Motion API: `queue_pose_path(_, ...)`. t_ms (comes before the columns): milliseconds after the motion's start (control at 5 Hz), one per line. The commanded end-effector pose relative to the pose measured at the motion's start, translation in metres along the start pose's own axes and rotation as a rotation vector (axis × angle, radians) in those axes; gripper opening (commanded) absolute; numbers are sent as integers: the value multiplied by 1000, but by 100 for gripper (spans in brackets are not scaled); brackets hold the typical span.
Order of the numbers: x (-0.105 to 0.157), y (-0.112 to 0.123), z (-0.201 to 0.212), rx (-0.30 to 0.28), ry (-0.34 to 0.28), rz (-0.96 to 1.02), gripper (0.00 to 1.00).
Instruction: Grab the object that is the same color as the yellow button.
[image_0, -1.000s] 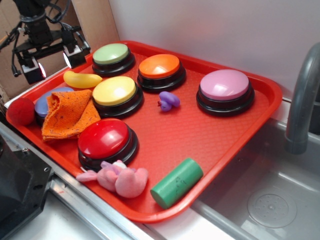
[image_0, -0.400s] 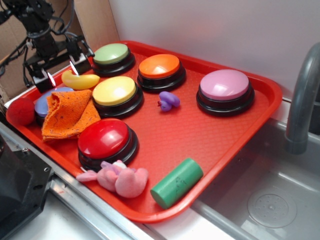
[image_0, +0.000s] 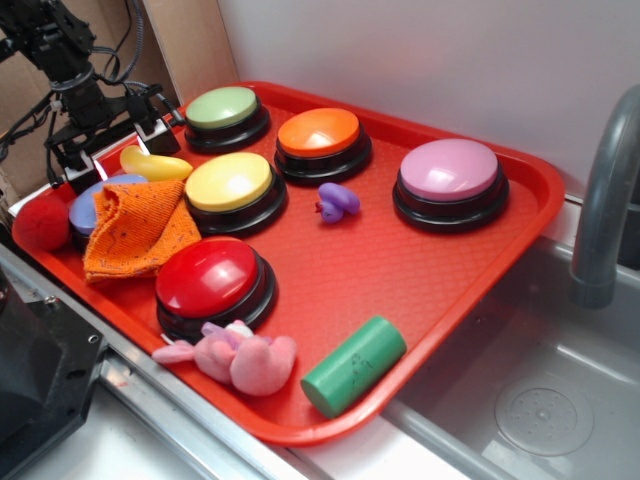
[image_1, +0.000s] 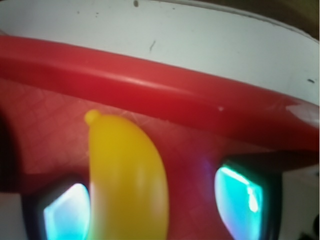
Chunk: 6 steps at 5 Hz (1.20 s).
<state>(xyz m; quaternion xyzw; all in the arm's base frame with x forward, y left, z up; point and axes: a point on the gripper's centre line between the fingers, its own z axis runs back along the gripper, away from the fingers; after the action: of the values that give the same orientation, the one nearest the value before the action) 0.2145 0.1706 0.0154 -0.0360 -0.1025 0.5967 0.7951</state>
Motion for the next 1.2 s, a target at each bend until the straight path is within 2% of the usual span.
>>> queue_pose_path(0,9,7,10,-18,-41,18,0)
queue_pose_path(200,11,6,13,-10,-39,9,0)
queue_pose_path(400,12,0,33,58,-78,-89,0)
queue_pose_path(600,13,-10,63,98,-100,-139,0)
queue_pose_path(800,4,-37,107,118,-31,-359,0)
queue_pose_path(1000,-29,-64,142,90,14,-526,0)
